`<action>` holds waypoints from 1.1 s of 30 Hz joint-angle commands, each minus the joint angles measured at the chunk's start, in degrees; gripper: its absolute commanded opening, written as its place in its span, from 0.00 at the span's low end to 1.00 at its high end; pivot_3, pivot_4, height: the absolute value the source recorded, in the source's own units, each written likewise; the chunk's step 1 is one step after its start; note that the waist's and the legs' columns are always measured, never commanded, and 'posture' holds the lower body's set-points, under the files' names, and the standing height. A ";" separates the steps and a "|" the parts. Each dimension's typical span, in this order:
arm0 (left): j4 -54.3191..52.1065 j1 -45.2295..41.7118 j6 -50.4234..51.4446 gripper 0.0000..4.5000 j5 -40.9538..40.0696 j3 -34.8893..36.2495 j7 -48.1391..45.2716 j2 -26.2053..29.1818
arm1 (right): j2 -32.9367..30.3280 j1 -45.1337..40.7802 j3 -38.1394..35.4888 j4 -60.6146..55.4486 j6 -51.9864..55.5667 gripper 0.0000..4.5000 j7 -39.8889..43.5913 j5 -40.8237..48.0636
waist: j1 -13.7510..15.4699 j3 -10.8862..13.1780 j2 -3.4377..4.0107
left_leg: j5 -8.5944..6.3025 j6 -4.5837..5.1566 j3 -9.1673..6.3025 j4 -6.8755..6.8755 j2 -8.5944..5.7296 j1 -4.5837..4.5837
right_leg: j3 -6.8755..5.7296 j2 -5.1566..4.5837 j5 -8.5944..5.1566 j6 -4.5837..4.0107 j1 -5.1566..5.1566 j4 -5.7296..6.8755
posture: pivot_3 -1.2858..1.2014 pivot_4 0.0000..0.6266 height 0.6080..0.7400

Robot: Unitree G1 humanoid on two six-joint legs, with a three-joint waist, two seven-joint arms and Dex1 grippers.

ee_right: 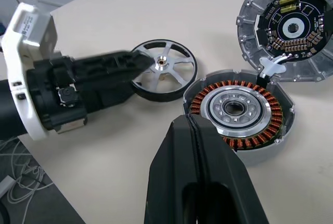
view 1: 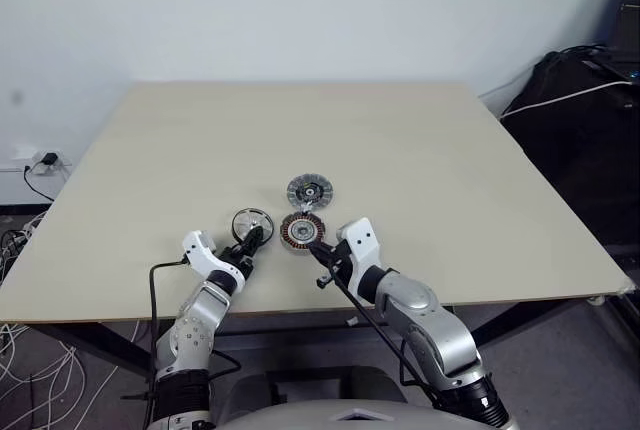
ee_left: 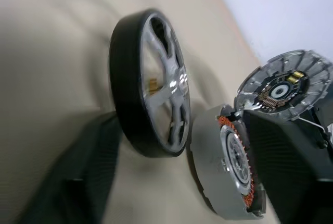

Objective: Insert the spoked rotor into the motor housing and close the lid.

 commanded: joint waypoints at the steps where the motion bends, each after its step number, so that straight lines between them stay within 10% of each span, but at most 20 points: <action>1: 0.51 -2.27 -0.07 0.50 -0.48 0.45 -0.14 -0.16 | 0.17 -0.52 -0.53 -2.67 -0.48 0.00 -0.34 0.78 | 0.02 0.00 -0.01 | 0.00 0.00 0.00 0.00 -0.01 0.00 | 0.00 0.00 0.00 0.00 0.01 0.00 | 0.52 0.00 1.00; 7: 1.96 -3.26 -0.28 0.08 -0.11 0.67 -0.13 -0.28 | 0.17 -0.51 -0.71 -2.52 -0.61 0.00 -0.72 0.78 | 0.02 -0.01 -0.02 | 0.00 0.00 -0.01 0.00 -0.01 0.00 | 0.00 0.00 0.00 0.00 0.02 0.00 | 0.52 0.00 1.00; 33: -19.49 12.49 9.32 0.08 -17.68 -4.50 -9.05 -0.61 | -3.32 1.17 -0.20 -4.93 2.19 0.00 1.37 3.79 | 0.03 0.03 -0.08 | -0.13 0.24 -0.07 0.03 0.00 0.00 | -0.01 -0.04 -0.02 0.00 -0.01 0.01 | 0.52 0.00 1.00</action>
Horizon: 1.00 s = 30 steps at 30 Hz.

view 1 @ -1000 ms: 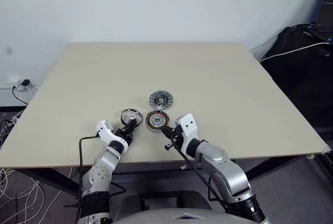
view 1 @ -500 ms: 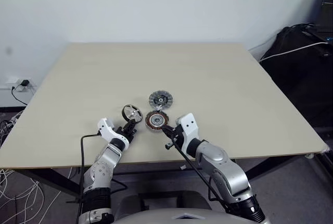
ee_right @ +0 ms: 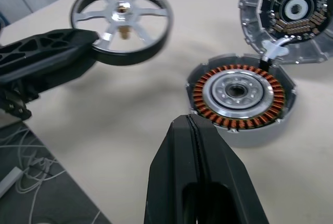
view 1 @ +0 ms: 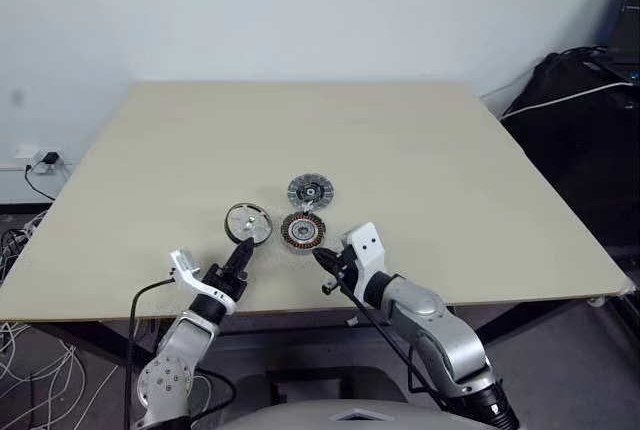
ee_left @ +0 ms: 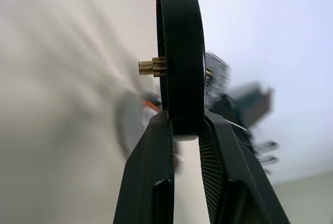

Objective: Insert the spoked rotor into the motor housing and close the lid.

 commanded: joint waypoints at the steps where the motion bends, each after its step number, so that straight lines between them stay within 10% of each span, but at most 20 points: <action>1: -2.45 -1.83 2.38 0.08 -2.28 -3.24 -0.42 -0.57 | -0.52 -0.59 -0.15 -2.71 0.53 0.00 0.81 1.07 | -0.01 0.00 0.00 | 0.00 0.00 0.00 0.00 0.00 0.00 | 0.00 0.00 0.00 -0.01 0.00 0.00 | 0.52 0.00 1.00; 30: 17.60 -16.24 1.45 0.08 5.35 -6.64 -1.98 -2.54 | -0.51 0.12 -0.30 -4.01 0.45 0.00 -1.32 0.74 | 0.00 0.00 -0.01 | 0.08 -0.11 -0.03 0.00 -0.04 -0.04 | 0.01 0.03 0.01 -0.01 0.02 -0.01 | 0.52 0.00 1.00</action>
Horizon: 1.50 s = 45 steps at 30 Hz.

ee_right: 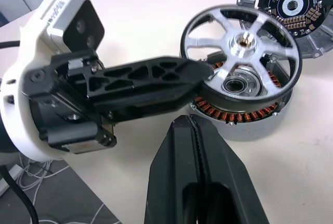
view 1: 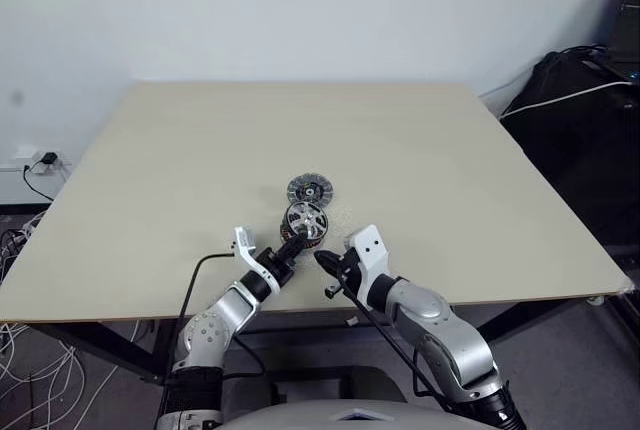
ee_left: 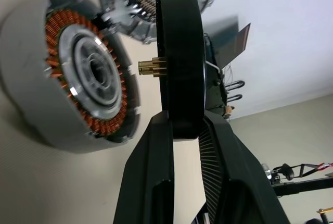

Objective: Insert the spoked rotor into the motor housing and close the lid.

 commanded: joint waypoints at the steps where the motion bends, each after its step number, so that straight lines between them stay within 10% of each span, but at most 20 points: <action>1: 0.24 -2.27 -1.37 0.08 0.56 0.05 -0.55 -2.06 | 0.40 -1.01 -0.29 -1.84 -0.65 0.00 -0.18 0.31 | 0.00 0.00 0.00 | 0.00 0.00 0.00 0.00 0.00 0.00 | 0.00 0.00 0.00 0.00 0.00 0.00 | 0.52 0.00 1.00; 34: 6.55 -6.20 -2.63 0.08 3.31 -0.12 -0.42 -3.43 | 0.61 -2.07 -0.03 -0.83 -1.44 0.00 -0.07 0.07 | 0.04 -0.02 -0.02 | -0.03 0.06 -0.03 0.01 -0.01 0.02 | -0.01 0.00 0.00 0.00 0.04 0.00 | 0.52 0.00 1.00; 41: 5.11 -5.68 -2.52 0.59 3.06 -0.35 -0.68 -3.36 | 0.65 -2.05 0.08 -0.80 -1.50 0.00 -0.09 0.06 | 0.03 -0.05 -0.02 | -0.04 0.09 -0.04 0.01 -0.01 0.05 | -0.02 0.00 0.01 0.00 0.09 0.00 | 0.52 0.00 1.00; 45: 3.13 -4.74 -3.18 0.59 3.17 -0.63 -1.12 -2.88 | 0.74 -2.04 0.03 -0.72 -1.48 0.00 -0.12 0.09 | -0.03 -0.05 -0.02 | -0.03 0.09 -0.06 0.02 0.00 0.14 | -0.02 0.00 0.01 0.01 0.16 0.01 | 0.52 0.00 1.00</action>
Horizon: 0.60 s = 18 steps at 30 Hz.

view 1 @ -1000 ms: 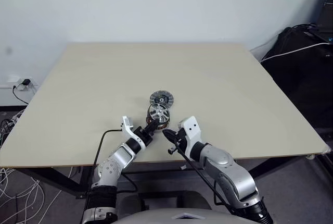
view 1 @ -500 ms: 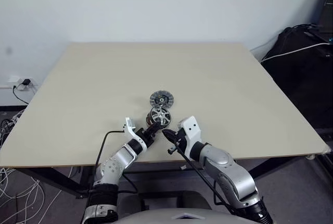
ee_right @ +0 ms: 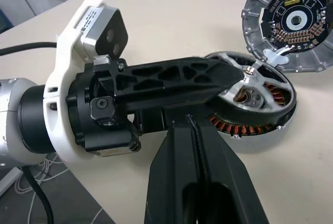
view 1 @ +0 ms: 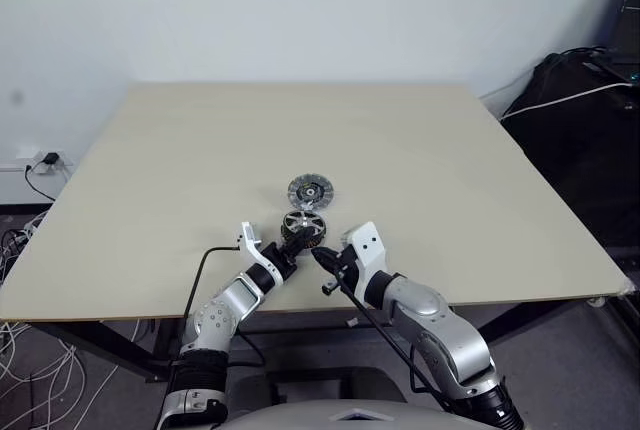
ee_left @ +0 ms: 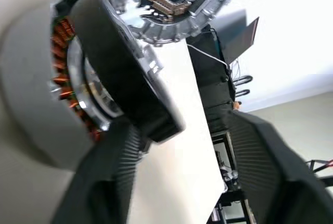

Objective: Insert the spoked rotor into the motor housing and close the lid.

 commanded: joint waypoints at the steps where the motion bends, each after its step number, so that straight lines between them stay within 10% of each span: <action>1: -3.36 0.13 -0.98 0.59 0.11 -0.55 -0.10 -2.93 | 0.37 -0.96 -0.43 -0.84 -1.16 0.00 -0.04 0.15 | -0.01 0.00 0.00 | 0.00 0.00 -0.01 0.00 0.00 0.00 | 0.00 0.00 0.00 0.00 0.00 0.00 | 0.52 0.00 1.00; 18: -15.02 6.27 0.45 0.59 -1.74 0.22 3.76 -2.09 | 0.72 -0.96 -0.14 -0.63 -1.10 0.00 0.06 0.21 | 0.02 0.02 -0.01 | -0.01 0.00 -0.02 0.00 0.00 -0.17 | 0.00 0.00 -0.01 0.00 -0.17 -0.01 | 0.52 0.00 1.00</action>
